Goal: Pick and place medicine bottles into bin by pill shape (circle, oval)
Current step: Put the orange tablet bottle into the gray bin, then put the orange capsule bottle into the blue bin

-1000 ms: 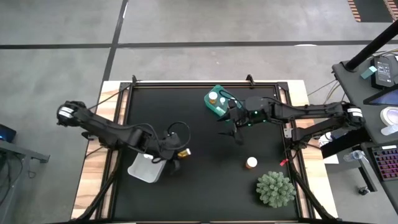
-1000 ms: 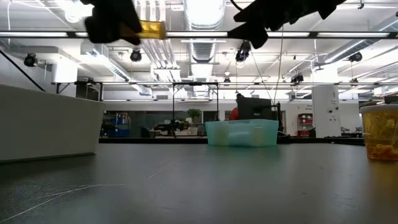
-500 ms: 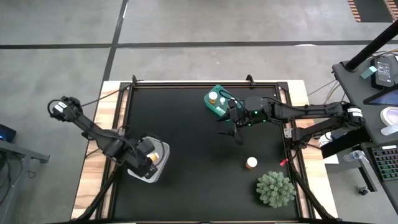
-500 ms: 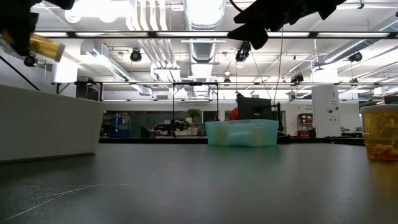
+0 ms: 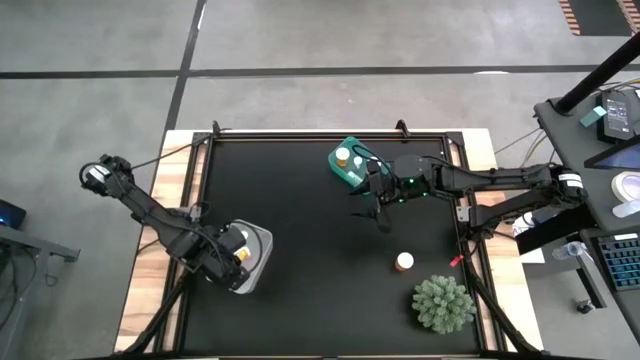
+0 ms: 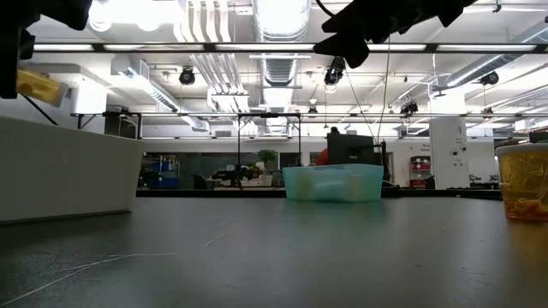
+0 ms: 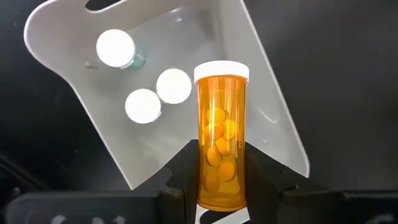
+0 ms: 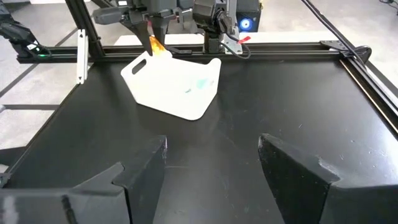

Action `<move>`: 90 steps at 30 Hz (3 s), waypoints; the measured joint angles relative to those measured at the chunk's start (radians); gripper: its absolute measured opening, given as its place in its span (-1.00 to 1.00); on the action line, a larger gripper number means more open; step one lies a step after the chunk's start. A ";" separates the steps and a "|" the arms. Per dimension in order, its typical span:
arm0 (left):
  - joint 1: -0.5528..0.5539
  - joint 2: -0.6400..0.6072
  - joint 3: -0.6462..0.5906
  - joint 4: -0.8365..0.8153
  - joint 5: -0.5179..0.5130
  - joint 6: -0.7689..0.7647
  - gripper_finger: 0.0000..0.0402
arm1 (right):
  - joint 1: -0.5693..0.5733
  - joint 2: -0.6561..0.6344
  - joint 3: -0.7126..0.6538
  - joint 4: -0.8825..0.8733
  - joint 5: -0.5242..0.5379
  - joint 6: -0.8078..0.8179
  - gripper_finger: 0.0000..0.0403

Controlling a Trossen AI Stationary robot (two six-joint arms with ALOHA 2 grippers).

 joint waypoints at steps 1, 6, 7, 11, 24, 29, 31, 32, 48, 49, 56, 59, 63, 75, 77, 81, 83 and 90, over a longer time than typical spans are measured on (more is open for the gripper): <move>-0.002 0.000 -0.001 -0.003 0.001 0.000 -0.62 | 0.000 0.000 0.000 0.000 0.000 0.000 0.21; -0.004 0.000 -0.001 -0.007 0.001 0.000 -0.62 | 0.000 0.000 0.000 0.000 0.000 -0.005 0.22; -0.004 0.000 -0.001 -0.008 0.001 0.000 -0.62 | 0.000 0.000 0.000 0.000 0.000 -0.005 0.23; -0.004 0.000 -0.001 -0.008 0.001 0.000 -0.62 | 0.000 0.000 0.000 0.000 0.000 -0.006 0.21; -0.004 0.000 -0.010 -0.031 0.000 0.011 -0.62 | 0.000 0.000 0.000 -0.002 0.000 -0.007 0.20; -0.005 0.000 -0.016 -0.079 0.021 0.023 -0.62 | 0.000 0.000 0.000 -0.002 0.000 -0.007 0.20; -0.005 0.000 -0.016 -0.100 0.022 0.019 -0.62 | 0.000 0.001 0.000 -0.001 0.000 -0.007 0.21; -0.005 0.000 -0.016 -0.109 0.022 0.018 -0.62 | 0.000 0.001 0.000 0.000 0.000 -0.007 0.21; -0.006 0.002 -0.127 0.104 -0.033 -0.051 -0.58 | 0.000 0.001 -0.001 0.002 0.000 -0.008 0.21; -0.006 0.002 -0.129 0.106 -0.032 -0.052 -0.55 | 0.000 0.001 -0.001 0.002 0.000 -0.008 0.21; -0.006 0.002 -0.129 0.106 -0.025 -0.049 -0.30 | 0.000 0.001 -0.001 0.002 0.000 -0.014 0.22; -0.006 0.001 -0.122 0.107 -0.025 -0.049 -0.23 | 0.000 0.001 -0.002 0.002 0.000 -0.017 0.24; -0.002 0.001 -0.103 0.107 -0.025 -0.047 -0.19 | 0.000 0.001 -0.002 0.001 0.000 -0.016 0.23; 0.068 -0.001 0.058 0.295 -0.287 0.345 -0.18 | 0.000 0.001 -0.002 0.001 0.000 -0.015 0.23; 0.093 0.000 0.059 0.388 -0.297 0.468 -0.18 | 0.000 0.001 -0.002 -0.001 0.000 -0.015 0.22; 0.149 0.000 0.046 0.531 -0.298 0.670 -0.18 | 0.000 0.001 -0.002 -0.014 0.000 -0.011 0.20; 0.178 0.000 0.034 0.580 -0.298 0.751 -0.18 | 0.000 0.001 -0.002 -0.033 0.000 0.004 0.19; 0.270 0.000 0.020 0.690 -0.291 1.090 -0.18 | 0.000 -0.028 0.026 -0.314 0.000 0.187 0.20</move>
